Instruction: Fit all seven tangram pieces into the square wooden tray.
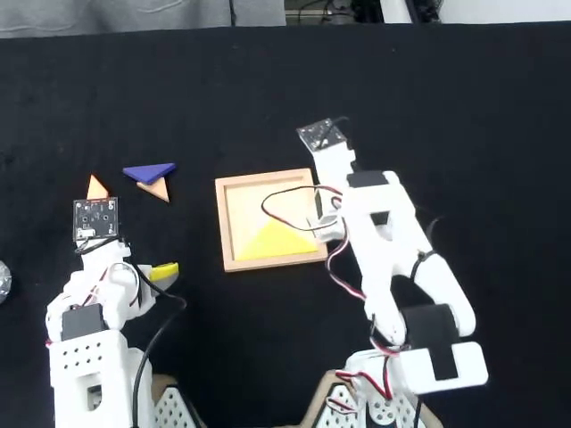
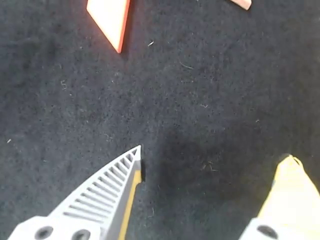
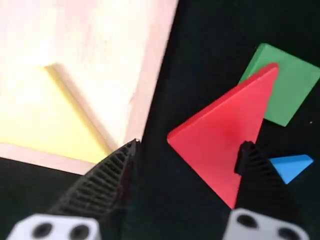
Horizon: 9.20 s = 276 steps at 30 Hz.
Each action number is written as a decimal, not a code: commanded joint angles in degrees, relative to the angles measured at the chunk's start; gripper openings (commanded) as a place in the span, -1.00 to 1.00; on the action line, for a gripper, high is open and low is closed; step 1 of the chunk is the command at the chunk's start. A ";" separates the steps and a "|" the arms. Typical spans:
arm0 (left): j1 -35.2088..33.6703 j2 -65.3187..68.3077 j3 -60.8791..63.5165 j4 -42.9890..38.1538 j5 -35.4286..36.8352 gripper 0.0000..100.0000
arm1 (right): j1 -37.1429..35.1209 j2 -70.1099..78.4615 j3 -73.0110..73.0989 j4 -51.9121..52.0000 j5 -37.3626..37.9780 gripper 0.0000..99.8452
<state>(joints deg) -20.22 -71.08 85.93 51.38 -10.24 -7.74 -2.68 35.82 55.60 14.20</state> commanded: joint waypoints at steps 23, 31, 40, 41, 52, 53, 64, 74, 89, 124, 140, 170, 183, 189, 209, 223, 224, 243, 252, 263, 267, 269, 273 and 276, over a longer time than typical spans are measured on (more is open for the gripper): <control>-0.66 -0.62 -0.48 -0.88 0.09 -0.21 | -0.44 -8.13 2.68 -0.26 0.97 -0.38; -0.66 -0.62 -0.48 -0.88 0.00 -0.21 | 3.08 6.64 -5.93 0.00 0.97 -0.38; -0.66 -0.62 -0.48 -0.79 0.00 -0.21 | 3.87 9.19 -6.90 0.00 1.05 -0.38; -0.66 -0.62 -0.48 -0.79 0.00 -0.21 | 3.87 9.19 -6.90 0.00 1.05 -0.38; -0.66 -0.62 -0.40 -0.79 0.00 -0.21 | 3.96 9.27 -6.99 0.09 1.05 -0.38; -0.66 -0.62 -0.40 -0.79 0.00 -0.21 | 4.22 9.27 -6.99 0.09 1.05 -0.38; -0.66 -0.62 -0.40 -0.79 0.00 -0.21 | 7.03 10.86 -8.13 0.97 0.97 -0.38; -0.66 -0.62 -0.40 -0.79 0.00 -0.21 | 8.97 17.80 -16.40 5.01 0.62 -0.41; -0.31 -0.62 0.31 -1.14 -0.26 -0.21 | 11.60 17.63 -16.75 2.46 0.62 -0.86; -0.22 -0.62 0.48 -1.14 -2.99 -0.21 | 8.88 33.45 -52.35 21.10 -4.66 -0.47; -0.22 -0.62 0.48 -1.14 -2.99 -0.21 | 15.38 31.96 -43.65 13.27 -2.29 -0.47; -0.22 -0.62 0.48 -1.14 -3.08 -0.21 | 17.76 23.60 -47.52 15.56 -2.64 -0.67; -0.22 -0.62 0.48 -1.14 -3.08 -0.21 | 10.29 49.19 -76.44 14.68 -2.29 -0.95; -0.22 -0.62 0.48 -1.14 -3.08 -0.21 | 15.12 61.67 -93.41 32.44 -2.11 -0.92; -0.13 -0.62 0.66 -1.23 -3.08 -0.21 | 15.38 36.62 -69.76 44.40 12.57 -0.98; -0.13 -0.62 0.75 -1.23 -3.08 -0.21 | 17.85 20.26 -45.67 23.12 7.38 -0.65; -0.13 -0.62 0.75 -1.23 -3.08 -0.21 | 18.37 21.14 -44.70 21.27 6.68 -0.52; -0.13 -0.62 0.75 -1.23 -3.08 -0.21 | 16.35 38.29 -52.97 19.52 0.09 -0.37; -0.13 -0.62 0.75 -1.14 -3.08 -0.21 | 16.44 38.81 -56.66 21.19 -0.44 -0.37; -0.13 -0.62 0.75 -1.14 -3.08 -0.21 | 16.88 39.34 -56.40 18.29 -0.18 -0.37; -0.13 -0.62 0.75 -1.14 -3.08 -0.21 | 17.05 42.24 -57.36 18.02 -0.18 -0.37; -0.13 -0.62 0.75 -1.14 -3.08 -0.21 | 17.05 43.56 -58.51 18.37 -0.18 -0.37; -0.13 -0.62 0.75 -1.14 -3.08 -0.21 | 18.29 44.62 -60.62 19.96 -0.18 -0.37; -0.13 -0.62 0.75 -1.14 -3.08 -0.21 | 19.34 44.62 -60.62 20.04 -0.18 -0.38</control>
<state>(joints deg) -20.22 -71.08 86.64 51.03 -12.70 9.93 41.63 -23.52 74.95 14.11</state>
